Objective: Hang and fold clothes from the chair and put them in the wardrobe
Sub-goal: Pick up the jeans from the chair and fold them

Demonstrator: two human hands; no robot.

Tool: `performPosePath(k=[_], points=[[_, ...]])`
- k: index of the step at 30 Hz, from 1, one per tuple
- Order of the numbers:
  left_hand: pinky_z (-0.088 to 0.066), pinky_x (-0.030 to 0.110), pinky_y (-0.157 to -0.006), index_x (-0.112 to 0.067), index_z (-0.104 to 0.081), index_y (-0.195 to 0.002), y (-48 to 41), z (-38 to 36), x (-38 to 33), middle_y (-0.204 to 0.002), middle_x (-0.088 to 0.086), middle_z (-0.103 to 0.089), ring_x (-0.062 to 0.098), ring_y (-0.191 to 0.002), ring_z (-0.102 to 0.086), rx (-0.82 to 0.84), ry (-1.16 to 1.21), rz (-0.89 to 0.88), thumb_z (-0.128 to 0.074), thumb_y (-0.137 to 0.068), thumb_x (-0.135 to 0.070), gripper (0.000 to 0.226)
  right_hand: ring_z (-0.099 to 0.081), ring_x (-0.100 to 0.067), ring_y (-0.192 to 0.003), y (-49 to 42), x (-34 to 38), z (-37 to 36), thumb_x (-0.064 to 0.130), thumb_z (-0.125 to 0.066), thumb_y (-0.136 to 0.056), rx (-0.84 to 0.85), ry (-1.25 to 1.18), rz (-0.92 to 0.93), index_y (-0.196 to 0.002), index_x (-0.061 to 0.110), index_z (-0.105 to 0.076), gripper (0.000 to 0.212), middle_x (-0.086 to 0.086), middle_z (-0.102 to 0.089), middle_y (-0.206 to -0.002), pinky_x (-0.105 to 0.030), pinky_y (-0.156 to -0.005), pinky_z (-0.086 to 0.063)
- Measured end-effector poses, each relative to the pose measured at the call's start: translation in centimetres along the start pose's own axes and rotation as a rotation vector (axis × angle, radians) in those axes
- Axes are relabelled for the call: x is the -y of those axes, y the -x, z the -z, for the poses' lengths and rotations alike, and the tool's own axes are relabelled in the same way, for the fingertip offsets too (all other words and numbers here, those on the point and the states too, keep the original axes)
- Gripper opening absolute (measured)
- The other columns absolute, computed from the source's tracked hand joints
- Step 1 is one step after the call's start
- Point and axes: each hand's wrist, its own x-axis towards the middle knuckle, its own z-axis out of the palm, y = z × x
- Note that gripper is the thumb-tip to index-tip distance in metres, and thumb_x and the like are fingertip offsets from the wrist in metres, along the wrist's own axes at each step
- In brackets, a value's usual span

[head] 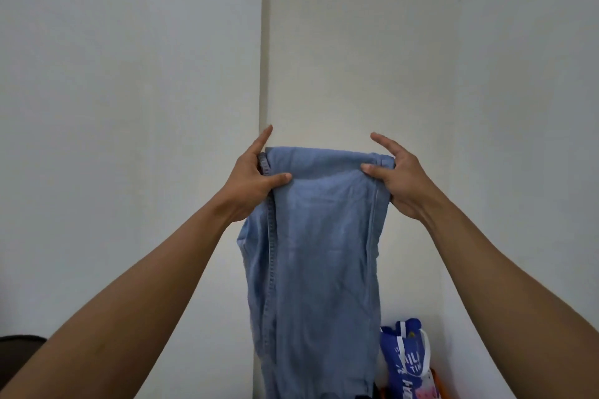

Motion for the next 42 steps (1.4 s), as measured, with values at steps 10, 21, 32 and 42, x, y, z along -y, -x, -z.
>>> performPosePath(k=[10,21,32,42], points=[[-0.058,0.031,-0.09,-0.029,-0.062,-0.131,-0.1,1.1,-1.2,-0.124,0.003,-0.064,0.015,-0.104,-0.065,-0.108,-0.249,-0.041,-0.072,-0.088,-0.004,0.052,-0.066,-0.022,-0.109,-0.1,-0.3,-0.4,-0.004,-0.073,-0.085,0.016,0.228,0.15,-0.119,0.026,-0.067,0.046,0.0,-0.062,-0.123,-0.03,-0.088,-0.059],[-0.02,0.036,-0.106,-0.041,-0.048,-0.143,-0.1,1.1,-1.6,-0.131,-0.009,-0.064,0.015,-0.127,-0.054,-0.245,-0.828,-0.176,-0.072,-0.087,-0.036,0.061,-0.069,-0.021,-0.099,-0.1,0.6,-0.3,0.002,-0.073,-0.086,-0.121,0.233,0.244,-0.114,0.029,-0.063,0.04,-0.006,-0.068,-0.114,-0.029,-0.08,-0.06],[-0.056,0.024,-0.091,-0.029,-0.069,-0.122,-0.4,0.7,-5.3,-0.121,-0.003,-0.068,0.009,-0.106,-0.066,-0.174,-0.077,-0.212,-0.067,-0.091,0.0,0.043,-0.062,-0.012,-0.088,0.0,1.8,0.2,0.008,-0.082,-0.079,-0.169,0.283,0.337,-0.12,0.024,-0.061,0.048,0.001,-0.067,-0.107,-0.016,-0.066,-0.054],[-0.053,0.02,-0.095,-0.024,-0.078,-0.103,-1.6,-2.1,-6.1,-0.109,-0.013,-0.072,0.001,-0.104,-0.066,-0.202,-0.121,-0.223,-0.067,-0.092,-0.005,0.024,-0.045,-0.015,-0.136,3.4,-0.2,0.0,0.026,-0.093,-0.063,-0.24,-0.149,0.195,-0.074,0.025,-0.065,0.03,0.004,-0.032,-0.158,-0.039,-0.106,-0.037]])
